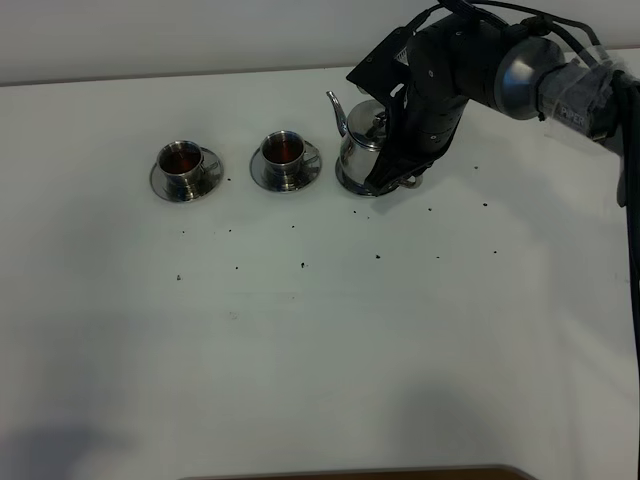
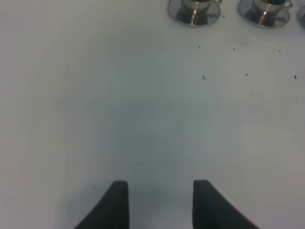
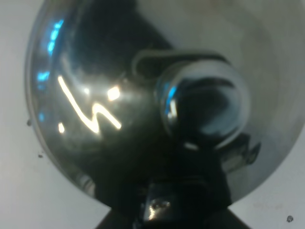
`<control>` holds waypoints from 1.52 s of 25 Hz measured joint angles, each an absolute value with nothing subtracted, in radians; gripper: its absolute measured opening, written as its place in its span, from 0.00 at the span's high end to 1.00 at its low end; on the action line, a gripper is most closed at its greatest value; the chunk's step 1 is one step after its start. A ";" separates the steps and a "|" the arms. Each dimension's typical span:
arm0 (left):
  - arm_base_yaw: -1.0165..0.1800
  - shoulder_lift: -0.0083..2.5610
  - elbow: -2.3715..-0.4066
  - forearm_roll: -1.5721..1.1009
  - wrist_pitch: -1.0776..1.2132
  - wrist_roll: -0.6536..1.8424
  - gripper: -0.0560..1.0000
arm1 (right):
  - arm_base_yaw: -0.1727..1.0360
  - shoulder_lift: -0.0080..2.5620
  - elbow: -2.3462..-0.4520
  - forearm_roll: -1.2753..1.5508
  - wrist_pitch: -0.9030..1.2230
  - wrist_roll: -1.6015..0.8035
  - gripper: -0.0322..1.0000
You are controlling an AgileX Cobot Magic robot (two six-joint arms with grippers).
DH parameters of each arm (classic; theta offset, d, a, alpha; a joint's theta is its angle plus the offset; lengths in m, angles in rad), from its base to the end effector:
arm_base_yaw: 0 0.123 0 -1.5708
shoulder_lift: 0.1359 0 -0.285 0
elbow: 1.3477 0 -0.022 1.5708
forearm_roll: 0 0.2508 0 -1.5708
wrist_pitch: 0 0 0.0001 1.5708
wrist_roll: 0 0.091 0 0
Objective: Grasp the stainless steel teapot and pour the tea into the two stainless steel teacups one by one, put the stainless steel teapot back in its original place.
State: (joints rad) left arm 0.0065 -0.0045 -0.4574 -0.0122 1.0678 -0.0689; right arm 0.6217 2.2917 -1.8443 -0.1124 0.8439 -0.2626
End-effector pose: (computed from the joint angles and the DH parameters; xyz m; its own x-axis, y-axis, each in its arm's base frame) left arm -0.0011 -0.0010 0.2648 -0.4945 -0.0779 -0.8657 -0.0343 0.9969 -0.0702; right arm 0.4032 0.2795 0.1572 -0.5312 -0.7865 -0.3152 -0.7753 0.6012 -0.1934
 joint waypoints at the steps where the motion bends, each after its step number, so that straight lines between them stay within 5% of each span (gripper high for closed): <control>1: 0.007 -0.005 -0.457 -0.012 1.068 -0.069 0.59 | 0.622 2.292 -1.844 -0.112 0.844 -0.263 0.79; 11: 0.007 -0.005 -0.457 -0.012 1.068 -0.069 0.59 | 0.622 2.292 -1.843 -0.112 0.838 -0.263 0.77; 22: 0.007 -0.005 -0.457 -0.012 1.068 -0.069 0.59 | 0.622 2.292 -1.843 -0.112 0.845 -0.262 0.64; 31: 0.007 -0.005 -0.457 -0.012 1.068 -0.070 0.59 | 0.622 2.228 -1.843 -0.157 1.116 -0.194 0.44; 38: 0.007 -0.005 -0.457 -0.012 1.068 -0.070 0.59 | 0.591 2.085 -1.780 -0.100 1.204 -0.140 0.42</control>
State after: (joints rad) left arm 0.0065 -0.0045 -0.4574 -0.0122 1.0678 -0.0705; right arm 0.5910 2.0853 -1.7802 -0.1000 1.2041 -0.1397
